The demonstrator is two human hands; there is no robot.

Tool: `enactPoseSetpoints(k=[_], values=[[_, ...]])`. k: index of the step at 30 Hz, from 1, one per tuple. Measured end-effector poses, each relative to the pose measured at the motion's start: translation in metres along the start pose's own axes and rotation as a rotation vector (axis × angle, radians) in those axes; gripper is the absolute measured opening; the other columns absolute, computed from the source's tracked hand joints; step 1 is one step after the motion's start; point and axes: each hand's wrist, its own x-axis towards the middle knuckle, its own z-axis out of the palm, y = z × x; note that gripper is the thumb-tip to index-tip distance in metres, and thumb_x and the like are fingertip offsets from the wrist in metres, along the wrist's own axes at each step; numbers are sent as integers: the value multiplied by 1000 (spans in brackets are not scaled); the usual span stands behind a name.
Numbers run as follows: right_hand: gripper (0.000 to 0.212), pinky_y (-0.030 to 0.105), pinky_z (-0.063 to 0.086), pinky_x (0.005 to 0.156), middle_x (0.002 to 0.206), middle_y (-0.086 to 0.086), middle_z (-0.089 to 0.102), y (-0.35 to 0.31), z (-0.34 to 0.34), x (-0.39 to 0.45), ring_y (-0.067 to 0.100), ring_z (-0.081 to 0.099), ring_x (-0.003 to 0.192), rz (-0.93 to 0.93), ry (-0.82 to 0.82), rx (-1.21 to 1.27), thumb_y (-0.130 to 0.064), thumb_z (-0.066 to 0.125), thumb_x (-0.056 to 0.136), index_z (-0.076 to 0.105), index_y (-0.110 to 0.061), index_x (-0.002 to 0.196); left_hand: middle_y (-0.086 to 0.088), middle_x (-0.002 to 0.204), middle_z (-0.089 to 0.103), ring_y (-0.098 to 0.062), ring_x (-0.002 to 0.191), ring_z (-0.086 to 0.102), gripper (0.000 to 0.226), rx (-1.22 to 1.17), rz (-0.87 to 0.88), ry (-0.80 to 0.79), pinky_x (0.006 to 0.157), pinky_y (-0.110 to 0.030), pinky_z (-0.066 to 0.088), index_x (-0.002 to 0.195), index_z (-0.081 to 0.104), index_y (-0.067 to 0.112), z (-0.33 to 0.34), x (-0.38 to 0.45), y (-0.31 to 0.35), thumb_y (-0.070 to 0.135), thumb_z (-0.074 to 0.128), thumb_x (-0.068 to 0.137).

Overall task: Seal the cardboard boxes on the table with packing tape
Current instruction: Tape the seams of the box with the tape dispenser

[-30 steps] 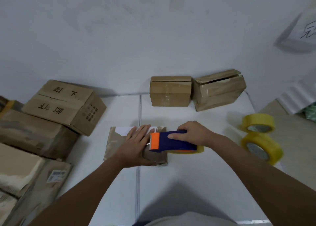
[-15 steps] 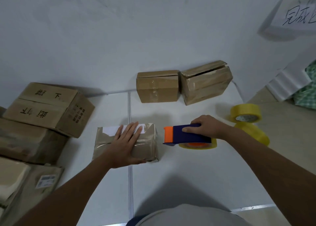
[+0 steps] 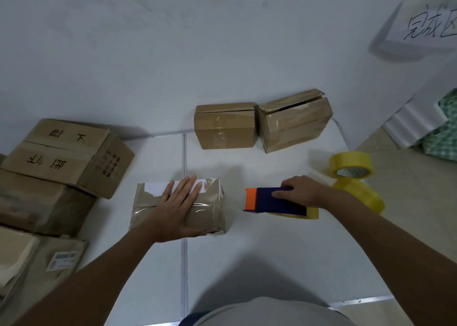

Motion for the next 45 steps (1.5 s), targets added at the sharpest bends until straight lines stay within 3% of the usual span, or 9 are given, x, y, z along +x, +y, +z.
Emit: enactPoseSetpoints(k=[4,11,23,27,31,35,38,43,45], values=[[50,29,42,71,94,4,59,-28,22,15,20,56,87,20,53,-134,-56,41,98,62,-10,105,-9,167,3,-23,154,-1,120,15,-2,-17,122,-47,-1,159,6,12,0,0,0,92,39,76],[36,31,41,68,78,1,47,-84,28,27,22,54,78,61,133,-259,-48,44,98,50,-13,91,-4,165,-14,-18,152,-17,120,11,-2,-43,122,-47,-8,158,-8,16,3,0,-2,93,34,76],[28,30,40,67,71,1,43,-122,20,43,21,52,75,98,207,-404,-41,52,93,53,-14,87,-9,167,0,-25,154,-1,119,-21,19,-8,122,-55,5,159,0,15,4,1,-3,93,34,77],[28,30,39,65,71,1,45,-126,18,44,20,52,71,108,226,-444,-42,53,92,54,-14,88,-8,167,2,-24,154,0,119,-18,22,-9,122,-54,3,159,1,16,4,1,-3,93,35,75],[25,31,39,67,73,1,39,-135,17,41,22,52,77,78,260,-512,-37,53,93,56,-12,94,-7,167,1,-23,154,-2,118,-17,20,-10,123,-53,3,159,1,17,3,0,-3,94,34,76],[18,31,40,76,97,0,60,-122,50,36,22,64,96,77,252,-616,-29,59,91,63,-17,105,-6,167,3,-23,153,-1,118,-31,37,4,122,-54,6,160,2,18,4,-3,-6,93,36,76],[36,33,43,78,110,8,63,-96,73,33,27,63,100,173,208,-412,-41,44,99,62,-11,107,-4,167,-3,-20,153,-6,118,-39,34,-1,123,-54,5,159,-2,19,5,-3,-9,92,39,76],[47,35,43,83,111,9,66,-77,72,40,28,63,101,191,420,-435,-52,35,101,50,-12,118,2,165,-16,-18,151,-19,116,60,149,-118,122,-51,-8,158,-12,25,-9,-2,-40,91,38,76],[50,37,41,89,113,9,66,-70,76,50,28,61,104,202,481,-455,-52,35,100,46,-11,126,9,163,-24,-20,148,-26,107,147,199,-170,119,-49,-16,156,-15,29,-22,-3,-58,76,48,83]])
